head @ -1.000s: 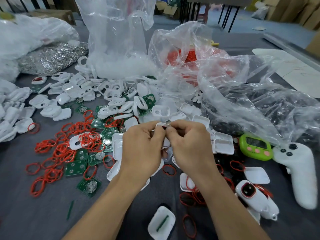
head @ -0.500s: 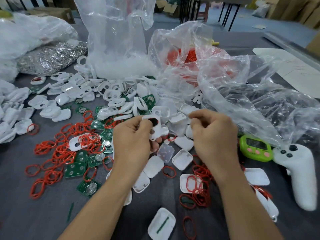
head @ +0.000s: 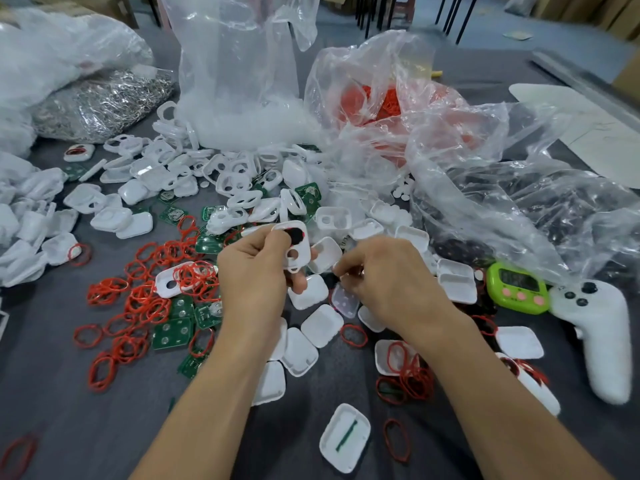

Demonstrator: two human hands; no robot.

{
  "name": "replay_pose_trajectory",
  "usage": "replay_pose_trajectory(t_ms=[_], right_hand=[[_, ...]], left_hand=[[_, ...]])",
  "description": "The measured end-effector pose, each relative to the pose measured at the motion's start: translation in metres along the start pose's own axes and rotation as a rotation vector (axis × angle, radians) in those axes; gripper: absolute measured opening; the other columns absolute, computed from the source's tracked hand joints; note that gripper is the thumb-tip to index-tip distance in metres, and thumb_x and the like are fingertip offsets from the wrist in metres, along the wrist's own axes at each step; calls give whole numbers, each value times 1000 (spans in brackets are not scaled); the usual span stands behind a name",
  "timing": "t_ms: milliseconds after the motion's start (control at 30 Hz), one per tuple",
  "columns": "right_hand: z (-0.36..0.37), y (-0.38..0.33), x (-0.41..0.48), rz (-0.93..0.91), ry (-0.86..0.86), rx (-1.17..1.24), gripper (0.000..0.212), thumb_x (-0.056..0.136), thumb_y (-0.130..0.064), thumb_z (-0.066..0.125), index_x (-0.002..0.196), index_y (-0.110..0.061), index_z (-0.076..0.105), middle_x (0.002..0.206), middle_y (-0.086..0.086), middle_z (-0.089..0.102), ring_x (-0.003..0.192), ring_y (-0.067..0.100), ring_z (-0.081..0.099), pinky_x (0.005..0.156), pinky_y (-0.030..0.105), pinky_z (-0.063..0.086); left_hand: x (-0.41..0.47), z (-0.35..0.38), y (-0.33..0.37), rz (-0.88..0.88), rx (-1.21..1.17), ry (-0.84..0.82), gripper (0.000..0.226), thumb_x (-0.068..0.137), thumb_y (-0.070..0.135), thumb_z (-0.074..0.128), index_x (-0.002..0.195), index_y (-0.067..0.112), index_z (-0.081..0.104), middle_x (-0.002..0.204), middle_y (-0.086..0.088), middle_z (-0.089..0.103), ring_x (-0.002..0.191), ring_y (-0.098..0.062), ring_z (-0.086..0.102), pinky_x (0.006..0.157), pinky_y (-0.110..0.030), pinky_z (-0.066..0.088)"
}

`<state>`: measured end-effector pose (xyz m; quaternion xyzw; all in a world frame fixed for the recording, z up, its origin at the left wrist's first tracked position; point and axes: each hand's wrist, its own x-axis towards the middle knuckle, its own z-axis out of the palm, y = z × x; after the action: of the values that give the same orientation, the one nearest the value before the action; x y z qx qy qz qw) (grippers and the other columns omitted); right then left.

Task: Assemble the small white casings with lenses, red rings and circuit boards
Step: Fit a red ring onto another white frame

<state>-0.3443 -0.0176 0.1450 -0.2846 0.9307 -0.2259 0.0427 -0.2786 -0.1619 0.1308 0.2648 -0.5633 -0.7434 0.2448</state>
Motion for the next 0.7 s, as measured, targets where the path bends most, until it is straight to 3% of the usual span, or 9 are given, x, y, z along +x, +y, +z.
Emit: replay_pose_trajectory(t_ms=[133,333,567,633,700], right_hand=[[5,0,-5,-30,36,-43,30,86,-10,72,103,-33,81,101,-3,77,96,22,67,86,32,53],[8,2,-10,-31,68,-108,38,73,2,71,90,-30,82,85,2,76,83,30,68,74,40,57],[12,6,-1,8,71,-91,8,88,-25,75,92,-30,80,87,-1,76,84,25,67,75,37,56],[13,11,-5,9,153,6,8,88,-23,74,90,-28,80,84,-4,75,81,21,66,73,34,54],[8,17,-11,66,267,201,10,89,-24,74,81,-29,78,74,-12,73,72,9,65,68,24,49]], left_hand=[[-1,0,1,1,-12,-3,35,89,4,56,58,13,70,67,-15,68,37,-19,46,40,-25,42],[-1,4,2,1,48,-76,36,95,6,61,64,17,74,62,4,63,40,-21,60,45,-27,51],[-8,15,2,15,100,-142,25,96,11,65,76,16,79,66,-1,69,49,-31,71,46,-32,57],[-10,16,1,15,119,-119,23,94,15,67,75,18,79,69,-6,71,53,-31,73,48,-38,60],[-9,16,-1,25,148,-81,23,93,16,69,73,20,80,68,-6,71,57,-29,74,48,-35,60]])
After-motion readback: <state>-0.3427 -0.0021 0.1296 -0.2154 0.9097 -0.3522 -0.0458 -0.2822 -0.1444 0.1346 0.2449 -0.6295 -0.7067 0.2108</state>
